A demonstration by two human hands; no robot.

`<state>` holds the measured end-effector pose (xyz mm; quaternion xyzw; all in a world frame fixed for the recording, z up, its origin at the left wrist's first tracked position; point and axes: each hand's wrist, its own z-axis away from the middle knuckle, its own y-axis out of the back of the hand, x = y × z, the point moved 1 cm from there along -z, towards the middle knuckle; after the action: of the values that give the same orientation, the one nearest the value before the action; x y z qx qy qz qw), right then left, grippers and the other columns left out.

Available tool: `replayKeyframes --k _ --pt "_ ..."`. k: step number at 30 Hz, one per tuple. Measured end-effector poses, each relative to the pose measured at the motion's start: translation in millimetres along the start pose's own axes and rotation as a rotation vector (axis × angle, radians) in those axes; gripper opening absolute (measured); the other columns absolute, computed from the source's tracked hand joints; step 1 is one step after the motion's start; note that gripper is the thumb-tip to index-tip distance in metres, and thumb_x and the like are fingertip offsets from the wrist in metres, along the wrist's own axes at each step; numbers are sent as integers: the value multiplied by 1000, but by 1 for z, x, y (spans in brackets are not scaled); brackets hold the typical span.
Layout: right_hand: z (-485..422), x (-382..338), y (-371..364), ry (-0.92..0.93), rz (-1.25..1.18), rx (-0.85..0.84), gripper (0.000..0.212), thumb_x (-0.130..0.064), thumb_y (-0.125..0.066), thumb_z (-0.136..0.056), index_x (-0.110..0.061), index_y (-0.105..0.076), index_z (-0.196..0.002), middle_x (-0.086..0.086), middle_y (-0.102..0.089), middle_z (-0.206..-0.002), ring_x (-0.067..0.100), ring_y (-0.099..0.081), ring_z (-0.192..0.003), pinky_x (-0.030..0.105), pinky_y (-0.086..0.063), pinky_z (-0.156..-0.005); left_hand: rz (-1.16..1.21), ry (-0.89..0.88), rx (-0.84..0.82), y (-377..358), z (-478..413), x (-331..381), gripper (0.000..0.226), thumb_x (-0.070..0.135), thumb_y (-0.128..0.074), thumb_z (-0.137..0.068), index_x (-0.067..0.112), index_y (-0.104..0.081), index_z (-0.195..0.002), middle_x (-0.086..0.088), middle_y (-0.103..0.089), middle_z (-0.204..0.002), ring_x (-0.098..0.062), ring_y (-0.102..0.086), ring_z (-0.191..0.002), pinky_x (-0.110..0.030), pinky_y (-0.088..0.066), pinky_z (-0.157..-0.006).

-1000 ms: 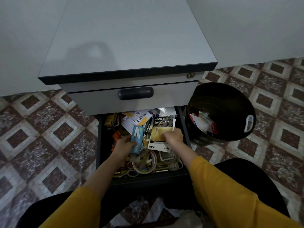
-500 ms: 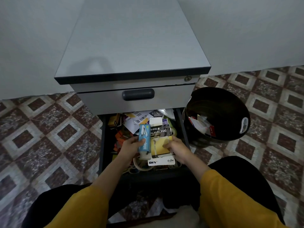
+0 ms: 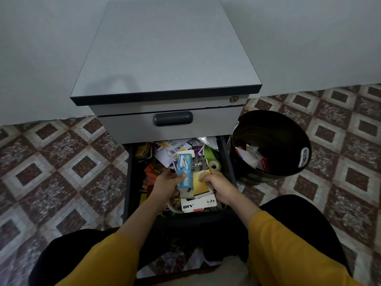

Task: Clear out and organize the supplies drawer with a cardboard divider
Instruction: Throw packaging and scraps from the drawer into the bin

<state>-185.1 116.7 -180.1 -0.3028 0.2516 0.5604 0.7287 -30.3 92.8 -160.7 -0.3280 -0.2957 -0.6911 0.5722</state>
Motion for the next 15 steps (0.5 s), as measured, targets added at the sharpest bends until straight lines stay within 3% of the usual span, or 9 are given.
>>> replayKeyframes --k 2,4,6,8,11,15 --pt "4 -4 -3 -1 53 -39 49 -31 -66 -77 -5 -58 -117 19 -55 -126 27 -52 -117 35 -37 -101 -35 19 0 0 -3 -1 38 20 -66 -86 9 -49 -118 -12 -61 -113 -27 -60 -93 -38 -49 -78" --pt "5 -6 -3 -11 119 -81 54 -46 -69 -74 -12 -62 -115 5 -57 -123 18 -50 -113 33 -36 -102 -56 24 -46 0 -5 -1 37 18 -68 -84 10 -52 -117 -9 -62 -111 -27 -61 -99 -39 -50 -82" --pt "4 -7 -3 -7 149 -76 55 -44 -68 -78 -15 -59 -124 -1 -56 -126 15 -46 -120 30 -34 -101 -70 -10 -84 -1 -4 -1 40 13 -70 -82 15 -53 -118 -5 -62 -103 -25 -63 -95 -31 -54 -72" --pt "0 -6 -1 21 119 -76 52 -36 -69 -79 -12 -59 -124 3 -60 -125 18 -49 -121 32 -36 -104 -62 -43 -75 -1 -3 -1 41 9 -72 -79 20 -52 -113 0 -61 -96 -20 -64 -87 -24 -52 -63" --pt "-4 -4 0 35 109 -62 51 -30 -71 -78 -8 -58 -122 5 -62 -120 17 -53 -115 31 -39 -100 -63 -71 -66 -1 -3 0 47 7 -75 -75 19 -53 -115 -2 -64 -94 -21 -65 -86 -23 -54 -62" --pt "-9 -2 1 41 99 2 46 -25 -70 -80 -5 -59 -120 10 -63 -118 20 -56 -111 27 -45 -86 -153 -96 -91 -1 -4 4 44 14 -72 -80 19 -54 -120 3 -62 -91 -9 -62 -80 -16 -52 -59"
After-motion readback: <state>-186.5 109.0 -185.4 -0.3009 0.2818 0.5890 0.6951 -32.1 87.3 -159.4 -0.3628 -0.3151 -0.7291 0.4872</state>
